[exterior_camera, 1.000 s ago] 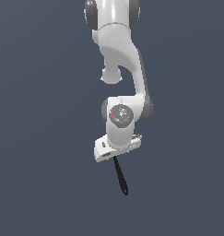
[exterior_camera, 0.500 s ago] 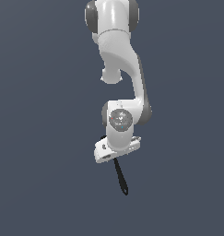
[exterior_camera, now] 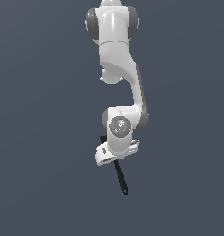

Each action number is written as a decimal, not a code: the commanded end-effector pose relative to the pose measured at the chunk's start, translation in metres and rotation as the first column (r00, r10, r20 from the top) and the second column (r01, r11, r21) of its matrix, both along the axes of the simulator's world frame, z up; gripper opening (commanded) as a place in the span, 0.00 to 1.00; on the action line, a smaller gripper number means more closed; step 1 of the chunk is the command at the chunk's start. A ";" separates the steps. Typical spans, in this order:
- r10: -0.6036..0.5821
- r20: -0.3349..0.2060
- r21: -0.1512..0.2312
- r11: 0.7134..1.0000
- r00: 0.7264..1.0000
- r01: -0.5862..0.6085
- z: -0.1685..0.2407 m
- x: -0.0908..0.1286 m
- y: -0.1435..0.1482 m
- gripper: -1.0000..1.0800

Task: Pick up the object and move it to a goal position.

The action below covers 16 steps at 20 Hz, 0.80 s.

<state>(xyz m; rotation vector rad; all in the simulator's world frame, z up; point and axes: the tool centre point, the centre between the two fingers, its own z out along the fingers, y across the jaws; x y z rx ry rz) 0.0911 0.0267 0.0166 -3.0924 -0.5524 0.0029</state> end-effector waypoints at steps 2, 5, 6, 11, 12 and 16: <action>0.000 0.002 0.000 1.000 1.000 0.000 0.000 0.001 0.000 0.00; 0.000 0.002 0.000 1.000 1.000 0.000 0.000 0.001 0.000 0.00; 0.000 0.002 0.000 1.000 1.000 0.000 0.000 0.001 0.000 0.00; -0.001 0.001 0.000 1.000 1.000 0.001 0.000 0.001 -0.001 0.00; -0.001 0.001 0.000 1.000 1.000 0.001 0.001 0.001 0.000 0.00; -0.001 0.001 0.000 1.000 1.000 0.001 0.010 0.003 0.003 0.00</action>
